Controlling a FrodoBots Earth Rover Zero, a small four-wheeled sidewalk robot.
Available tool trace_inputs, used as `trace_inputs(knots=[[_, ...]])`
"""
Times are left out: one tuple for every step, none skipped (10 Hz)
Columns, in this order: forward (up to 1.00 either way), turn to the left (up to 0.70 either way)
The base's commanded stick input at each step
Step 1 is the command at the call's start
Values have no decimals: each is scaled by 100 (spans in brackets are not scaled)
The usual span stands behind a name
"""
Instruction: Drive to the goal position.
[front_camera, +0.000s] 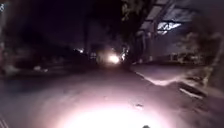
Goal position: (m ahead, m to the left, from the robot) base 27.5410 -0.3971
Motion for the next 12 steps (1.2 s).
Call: trace_inputs(knots=[[70,0],[70,0],[70,0],[70,0],[70,0],[70,0],[70,0],[70,0],[70,0],[70,0],[70,0],[70,0]])
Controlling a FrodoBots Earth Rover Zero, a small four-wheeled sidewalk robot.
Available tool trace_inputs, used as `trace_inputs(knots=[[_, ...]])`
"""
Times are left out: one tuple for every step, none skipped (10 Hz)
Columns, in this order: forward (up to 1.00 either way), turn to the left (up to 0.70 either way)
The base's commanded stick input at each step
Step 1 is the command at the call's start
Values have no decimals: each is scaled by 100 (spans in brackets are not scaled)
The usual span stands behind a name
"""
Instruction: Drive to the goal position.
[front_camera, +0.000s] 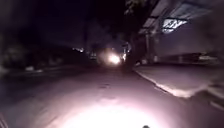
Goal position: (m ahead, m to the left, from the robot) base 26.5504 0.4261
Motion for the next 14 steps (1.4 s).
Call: trace_inputs(knots=[[70,0],[70,0],[70,0],[70,0],[70,0],[70,0],[70,0],[70,0],[70,0],[70,0],[70,0],[70,0],[70,0],[70,0]])
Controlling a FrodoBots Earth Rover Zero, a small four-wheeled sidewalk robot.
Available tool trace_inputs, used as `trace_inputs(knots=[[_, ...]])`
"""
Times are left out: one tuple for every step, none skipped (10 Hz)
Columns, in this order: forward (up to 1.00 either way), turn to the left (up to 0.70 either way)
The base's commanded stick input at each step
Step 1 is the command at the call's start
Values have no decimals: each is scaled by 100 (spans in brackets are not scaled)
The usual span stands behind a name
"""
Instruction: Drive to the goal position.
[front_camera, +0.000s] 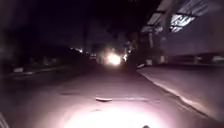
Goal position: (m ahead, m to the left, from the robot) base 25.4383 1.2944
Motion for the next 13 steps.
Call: trace_inputs(knots=[[70,0],[70,0],[70,0],[70,0],[70,0],[70,0],[70,0],[70,0],[70,0],[70,0],[70,0],[70,0],[70,0]])
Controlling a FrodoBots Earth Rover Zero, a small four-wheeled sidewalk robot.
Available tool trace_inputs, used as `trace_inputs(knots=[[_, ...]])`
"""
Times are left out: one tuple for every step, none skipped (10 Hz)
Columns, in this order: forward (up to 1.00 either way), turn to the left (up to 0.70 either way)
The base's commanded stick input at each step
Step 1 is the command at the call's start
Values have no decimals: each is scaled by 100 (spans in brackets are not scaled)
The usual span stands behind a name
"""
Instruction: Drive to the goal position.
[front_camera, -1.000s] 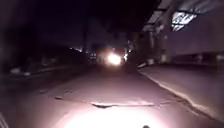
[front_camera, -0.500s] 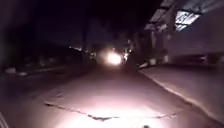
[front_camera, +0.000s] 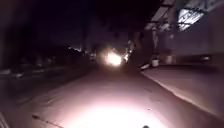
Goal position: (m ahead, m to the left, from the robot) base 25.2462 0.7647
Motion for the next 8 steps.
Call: trace_inputs(knots=[[70,0],[70,0],[70,0],[70,0],[70,0],[70,0],[70,0],[70,0]])
